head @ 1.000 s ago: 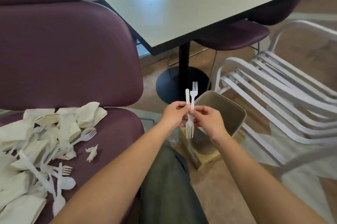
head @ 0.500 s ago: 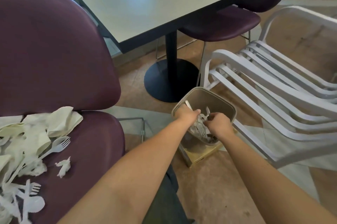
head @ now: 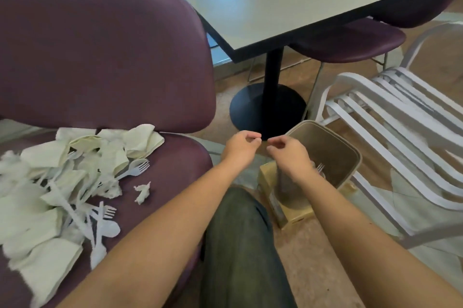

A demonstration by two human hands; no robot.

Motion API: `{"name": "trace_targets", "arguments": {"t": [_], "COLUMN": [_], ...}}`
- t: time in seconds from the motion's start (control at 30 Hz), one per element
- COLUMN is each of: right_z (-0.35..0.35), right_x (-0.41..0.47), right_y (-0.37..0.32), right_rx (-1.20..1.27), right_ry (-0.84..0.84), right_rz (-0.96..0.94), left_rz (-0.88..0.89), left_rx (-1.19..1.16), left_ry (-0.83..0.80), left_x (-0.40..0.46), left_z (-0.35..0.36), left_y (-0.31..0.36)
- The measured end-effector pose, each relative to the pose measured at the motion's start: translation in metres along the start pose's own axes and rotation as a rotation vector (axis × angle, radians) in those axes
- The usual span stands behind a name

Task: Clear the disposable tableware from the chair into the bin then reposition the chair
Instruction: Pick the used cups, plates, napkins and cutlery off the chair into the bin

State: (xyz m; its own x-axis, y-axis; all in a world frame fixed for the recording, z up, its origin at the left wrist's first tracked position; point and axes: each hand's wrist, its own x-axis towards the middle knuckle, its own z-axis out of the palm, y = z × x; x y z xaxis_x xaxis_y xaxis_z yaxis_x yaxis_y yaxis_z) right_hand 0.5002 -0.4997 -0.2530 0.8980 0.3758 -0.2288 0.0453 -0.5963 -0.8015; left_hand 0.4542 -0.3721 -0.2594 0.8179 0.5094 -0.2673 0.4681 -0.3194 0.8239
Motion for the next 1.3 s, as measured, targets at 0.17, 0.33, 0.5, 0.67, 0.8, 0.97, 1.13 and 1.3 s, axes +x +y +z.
{"name": "trace_targets", "arguments": {"t": [0.17,0.33,0.5,0.67,0.8,0.97,1.13,1.3], "right_z": [0.056,0.106,0.159,0.195,0.214,0.234,0.262,0.292], "right_x": [-0.025,-0.052,-0.071,-0.083,-0.086,-0.085,-0.087,-0.090], "right_y": [-0.040,-0.067,-0.079,-0.087,-0.092,-0.103,-0.120,-0.139], "right_rx": [0.040,-0.004,-0.134,-0.262,-0.278,-0.290,-0.280,-0.246], "right_ry": [-0.063,-0.141,-0.246,-0.291,-0.304,-0.346,-0.368,-0.378], "right_rz": [-0.096,-0.156,-0.226,-0.270,-0.320,-0.327,-0.361,-0.353], "left_rz": [-0.006,-0.034,-0.071,-0.149,-0.086,-0.130,-0.211,-0.231], "left_rx": [0.010,0.068,0.334,0.393,0.288,0.115,0.057,-0.047], "left_ry": [0.143,0.261,0.398,0.305,0.340,0.505,0.562,0.580], "left_x": [-0.033,-0.068,-0.098,-0.111,-0.117,-0.129,-0.140,-0.150], "left_z": [-0.071,-0.123,-0.164,-0.177,-0.186,-0.205,-0.227,-0.239], "left_y": [-0.044,-0.089,-0.138,-0.174,-0.186,-0.189,-0.198,-0.210]}}
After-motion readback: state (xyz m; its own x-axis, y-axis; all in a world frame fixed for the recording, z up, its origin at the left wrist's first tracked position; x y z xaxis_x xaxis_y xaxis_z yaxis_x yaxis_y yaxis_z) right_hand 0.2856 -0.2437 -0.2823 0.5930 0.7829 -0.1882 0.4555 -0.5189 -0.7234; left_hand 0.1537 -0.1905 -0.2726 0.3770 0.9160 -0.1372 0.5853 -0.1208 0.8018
